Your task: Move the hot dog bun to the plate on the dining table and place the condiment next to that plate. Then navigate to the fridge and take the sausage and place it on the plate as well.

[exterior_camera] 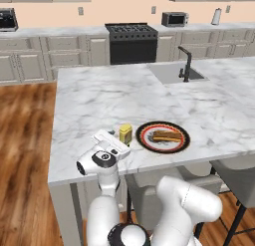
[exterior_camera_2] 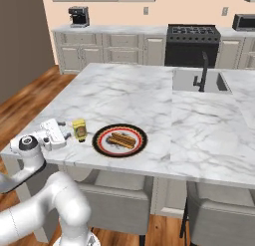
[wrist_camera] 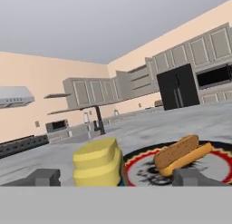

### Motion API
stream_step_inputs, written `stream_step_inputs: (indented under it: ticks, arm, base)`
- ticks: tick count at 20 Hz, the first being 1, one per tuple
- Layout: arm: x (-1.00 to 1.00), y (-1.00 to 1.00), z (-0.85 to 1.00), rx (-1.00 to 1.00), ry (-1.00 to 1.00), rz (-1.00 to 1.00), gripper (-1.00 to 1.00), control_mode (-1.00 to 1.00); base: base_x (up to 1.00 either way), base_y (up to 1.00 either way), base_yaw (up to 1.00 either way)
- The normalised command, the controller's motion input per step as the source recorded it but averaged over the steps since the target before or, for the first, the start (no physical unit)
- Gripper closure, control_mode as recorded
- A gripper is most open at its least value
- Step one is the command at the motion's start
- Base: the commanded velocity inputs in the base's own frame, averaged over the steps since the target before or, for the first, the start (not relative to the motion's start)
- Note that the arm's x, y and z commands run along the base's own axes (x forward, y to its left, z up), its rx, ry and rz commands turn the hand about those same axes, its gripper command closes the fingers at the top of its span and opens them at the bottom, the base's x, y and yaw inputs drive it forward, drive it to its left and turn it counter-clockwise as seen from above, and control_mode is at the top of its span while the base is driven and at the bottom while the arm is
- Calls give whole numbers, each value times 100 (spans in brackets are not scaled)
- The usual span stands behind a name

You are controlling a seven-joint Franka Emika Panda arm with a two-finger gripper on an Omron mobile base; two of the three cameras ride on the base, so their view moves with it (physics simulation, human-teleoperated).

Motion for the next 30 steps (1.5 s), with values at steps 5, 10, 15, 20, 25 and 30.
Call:
stream_step_inputs:
  ticks: [5, 10, 15, 20, 25, 30]
  arm:
    - [-51, 23, 49, 0, 1, 0, -100, -100]
    - [-46, -2, 59, -1, 0, -9, -100, -100]
    - [-37, -24, 74, 0, 2, -9, -100, -100]
    - [-28, -35, 83, 0, 3, -10, -100, -100]
    - [-18, -64, 74, 0, 12, -7, -100, -100]
    - [-2, -83, 50, 0, 14, 0, -100, -100]
  base:
    - [0, 0, 0]
    - [0, 0, 0]
    - [0, 0, 0]
    - [0, 0, 0]
    - [0, 0, 0]
    - [0, 0, 0]
